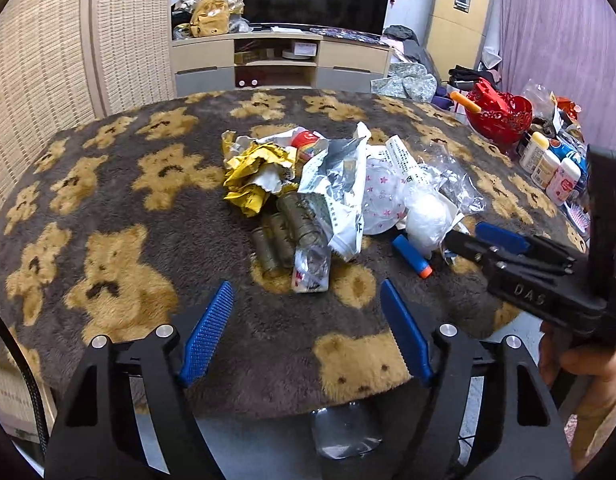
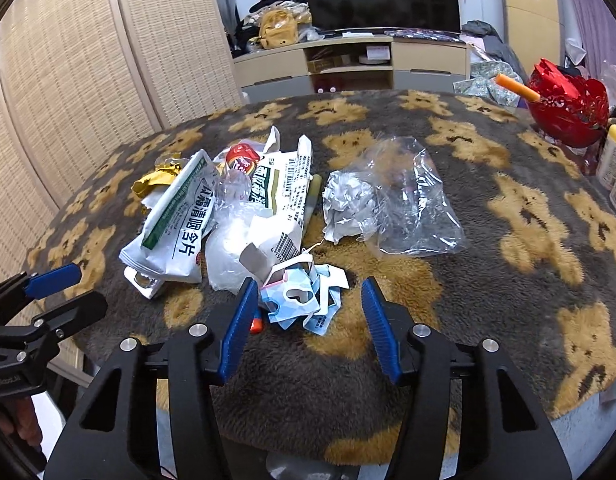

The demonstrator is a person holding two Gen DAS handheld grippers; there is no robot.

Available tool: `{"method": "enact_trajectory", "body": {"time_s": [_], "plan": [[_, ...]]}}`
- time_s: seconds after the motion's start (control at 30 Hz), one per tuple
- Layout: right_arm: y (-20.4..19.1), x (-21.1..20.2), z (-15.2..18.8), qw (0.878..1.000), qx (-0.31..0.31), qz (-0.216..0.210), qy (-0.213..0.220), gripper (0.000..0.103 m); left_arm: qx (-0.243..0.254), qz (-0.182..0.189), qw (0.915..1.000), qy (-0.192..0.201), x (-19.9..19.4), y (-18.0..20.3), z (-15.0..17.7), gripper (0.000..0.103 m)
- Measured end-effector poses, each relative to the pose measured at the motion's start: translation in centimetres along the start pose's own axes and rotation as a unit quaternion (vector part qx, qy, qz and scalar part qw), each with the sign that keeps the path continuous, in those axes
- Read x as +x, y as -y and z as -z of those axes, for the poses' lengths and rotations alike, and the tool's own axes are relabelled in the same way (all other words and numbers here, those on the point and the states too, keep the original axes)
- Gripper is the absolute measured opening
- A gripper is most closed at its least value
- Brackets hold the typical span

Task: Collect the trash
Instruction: 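Close the left gripper on the silver foil bag while the right gripper grasps a blue-white paper scrap, then carry both held scraps down to the black bin and open both grippers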

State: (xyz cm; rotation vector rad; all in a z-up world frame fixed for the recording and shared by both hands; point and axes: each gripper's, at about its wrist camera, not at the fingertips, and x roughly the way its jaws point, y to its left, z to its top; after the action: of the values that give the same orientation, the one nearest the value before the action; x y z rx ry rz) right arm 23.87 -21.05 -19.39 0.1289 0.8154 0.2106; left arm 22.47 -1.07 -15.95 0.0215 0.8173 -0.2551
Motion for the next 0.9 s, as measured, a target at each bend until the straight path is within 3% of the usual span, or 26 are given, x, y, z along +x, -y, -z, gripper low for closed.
{"method": "enact_trajectory", "body": {"time_s": [0.07,0.17,0.3,0.43,0.57,0.6,0.63,0.67,0.9], "plan": [[0.2,0.5,0.0,1.0,0.001,-0.002,-0.002,0.051,0.009,-0.002,1.0,0.002,0.5,0.4,-0.5,0.069],[0.7,0.8,0.1,1.0,0.003,-0.008,-0.003,0.034,0.015,0.002,0.9998,0.008,1.0,1.0,-1.2,0.064],[1.4,0.5,0.1,1.0,0.008,-0.01,0.002,0.023,0.023,0.007,0.9996,0.014,1.6,1.7,-2.0,0.05],[2.2,-0.3,0.1,1.0,0.02,-0.006,0.011,0.021,0.033,0.012,0.9993,0.012,2.5,2.2,-2.4,0.037],[2.6,-1.1,-0.1,1.0,0.022,0.004,0.015,0.021,0.032,0.015,0.9993,0.007,3.4,2.4,-2.6,0.037],[2.7,-1.5,-0.2,1.0,0.022,0.004,0.018,0.021,0.032,0.015,0.9993,0.008,3.4,2.4,-2.6,0.032],[2.7,-1.6,-0.2,1.0,0.021,0.005,0.02,0.021,0.032,0.019,0.9993,0.007,3.5,2.4,-2.6,0.017],[2.8,-1.8,-0.3,1.0,0.022,0.007,0.021,0.021,0.029,0.024,0.9993,0.002,3.7,2.5,-2.6,0.014],[3.1,-3.0,-0.5,0.999,0.028,0.008,0.034,0.02,0.036,0.023,0.999,0.015,2.7,2.8,-2.7,0.011]]}}
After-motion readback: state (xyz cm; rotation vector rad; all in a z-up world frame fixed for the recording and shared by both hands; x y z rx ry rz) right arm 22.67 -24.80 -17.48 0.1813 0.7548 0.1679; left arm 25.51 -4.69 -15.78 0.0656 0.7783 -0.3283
